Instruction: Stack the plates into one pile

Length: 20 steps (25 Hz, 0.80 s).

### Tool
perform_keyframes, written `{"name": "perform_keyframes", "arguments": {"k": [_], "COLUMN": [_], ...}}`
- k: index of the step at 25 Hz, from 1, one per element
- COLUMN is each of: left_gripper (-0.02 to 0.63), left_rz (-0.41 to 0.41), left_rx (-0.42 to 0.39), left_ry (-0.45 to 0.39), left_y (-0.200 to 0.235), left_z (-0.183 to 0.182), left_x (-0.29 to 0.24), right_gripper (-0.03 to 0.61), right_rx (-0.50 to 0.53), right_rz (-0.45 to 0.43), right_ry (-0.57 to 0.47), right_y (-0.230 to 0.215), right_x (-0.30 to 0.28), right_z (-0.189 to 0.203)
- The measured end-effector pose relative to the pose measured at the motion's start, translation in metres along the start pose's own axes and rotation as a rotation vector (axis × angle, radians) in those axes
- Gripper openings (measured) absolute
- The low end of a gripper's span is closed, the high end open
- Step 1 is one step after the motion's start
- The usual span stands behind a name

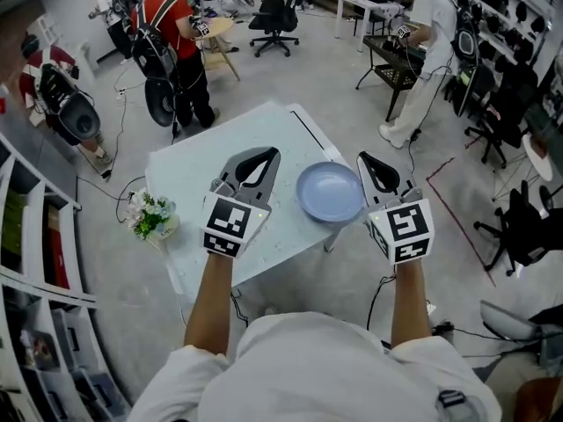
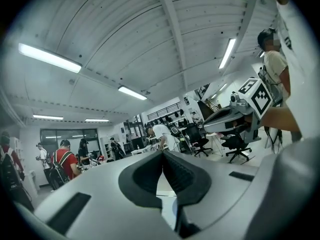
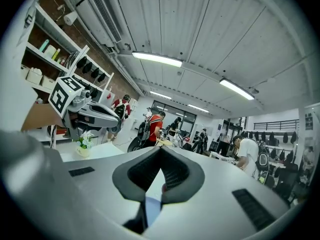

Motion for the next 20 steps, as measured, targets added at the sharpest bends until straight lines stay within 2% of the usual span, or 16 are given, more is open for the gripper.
{"name": "perform_keyframes", "arguments": {"k": [20], "left_gripper": [0.02], "left_rz": [0.039], "left_rx": [-0.002], "left_ry": [0.015], "left_y": [0.003], "left_z": [0.01], "left_x": [-0.008], "right_gripper": [0.012], "right_rx": [-0.007], "right_rz": [0.004], "right_ry": [0.027], "right_y": [0.001], "right_x": [-0.014], "right_z": [0.005]}}
Point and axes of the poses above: the fingertips, and each gripper's own axes: x backward along the fingers, y to its left, z out of its underside, the point moved 8 cm from there along x, backward along the fingers, and after that the axes turned 3 degrees about -z, right-handed, at the moved point
